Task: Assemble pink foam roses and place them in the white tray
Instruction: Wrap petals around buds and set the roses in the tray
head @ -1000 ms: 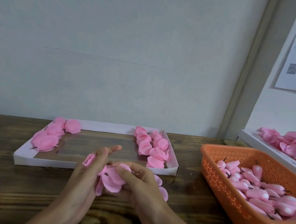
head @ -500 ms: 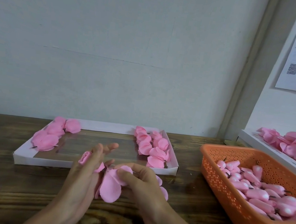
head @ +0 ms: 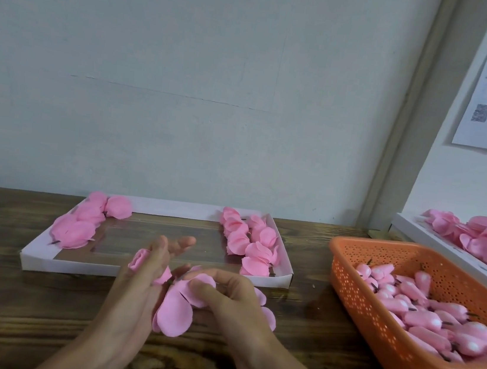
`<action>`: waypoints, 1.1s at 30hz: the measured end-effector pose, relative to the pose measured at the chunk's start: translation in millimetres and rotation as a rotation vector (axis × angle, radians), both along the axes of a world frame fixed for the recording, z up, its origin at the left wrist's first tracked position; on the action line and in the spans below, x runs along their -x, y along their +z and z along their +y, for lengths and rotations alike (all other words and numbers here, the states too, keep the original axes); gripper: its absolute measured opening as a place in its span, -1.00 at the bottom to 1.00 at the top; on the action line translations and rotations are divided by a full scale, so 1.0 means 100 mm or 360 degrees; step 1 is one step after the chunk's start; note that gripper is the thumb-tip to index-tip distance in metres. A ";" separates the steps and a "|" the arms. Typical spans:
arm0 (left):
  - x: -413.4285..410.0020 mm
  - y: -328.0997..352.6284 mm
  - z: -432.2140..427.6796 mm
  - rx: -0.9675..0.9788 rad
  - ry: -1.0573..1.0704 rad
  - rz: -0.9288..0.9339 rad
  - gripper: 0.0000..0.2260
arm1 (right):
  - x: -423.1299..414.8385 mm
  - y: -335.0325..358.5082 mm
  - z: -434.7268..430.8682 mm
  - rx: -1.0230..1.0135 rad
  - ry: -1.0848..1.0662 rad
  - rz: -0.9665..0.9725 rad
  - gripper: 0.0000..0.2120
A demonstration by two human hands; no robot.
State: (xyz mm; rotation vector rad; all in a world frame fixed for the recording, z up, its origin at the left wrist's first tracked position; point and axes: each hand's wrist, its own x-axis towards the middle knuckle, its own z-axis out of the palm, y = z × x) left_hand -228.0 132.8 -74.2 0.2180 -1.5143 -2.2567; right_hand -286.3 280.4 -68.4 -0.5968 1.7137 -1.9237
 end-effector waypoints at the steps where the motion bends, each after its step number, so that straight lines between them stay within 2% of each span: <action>1: 0.01 0.00 0.00 -0.0003 0.0004 0.0008 -0.53 | 0.00 -0.01 0.00 -0.0003 0.0012 0.0005 -0.86; 7: 0.04 -0.01 0.00 -0.0048 0.0035 0.0063 -0.54 | 0.01 -0.01 -0.01 0.0002 0.0045 0.0140 -0.85; 15: 0.00 -0.02 0.07 -0.0011 0.0032 0.0067 -0.50 | -0.01 -0.03 -0.03 0.0155 0.0131 0.0117 -0.84; 20: -0.02 0.00 0.13 0.0117 -0.0030 0.0077 -0.66 | -0.02 -0.03 -0.04 0.0256 0.0091 0.0163 -0.91; 23: 0.00 -0.01 0.13 0.0101 -0.0069 0.0119 -0.63 | -0.03 -0.02 -0.05 0.0278 0.0072 0.0231 -0.77; 25: 0.00 -0.02 0.15 0.0086 -0.0060 0.0152 -0.63 | -0.03 -0.02 -0.05 0.0288 0.0088 0.0336 -0.75; 28: 0.00 -0.03 0.14 0.0252 0.0082 0.0173 -0.67 | -0.02 -0.03 -0.04 0.0284 0.0103 0.0476 -0.75; 31: 0.00 -0.03 0.15 0.0439 0.0176 0.0217 -0.62 | -0.02 -0.05 -0.05 0.0234 0.0086 0.0630 -0.70; 33: 0.01 -0.07 0.13 0.0525 0.0199 0.0299 -0.72 | -0.02 -0.08 -0.07 0.0229 0.0037 0.0687 -0.67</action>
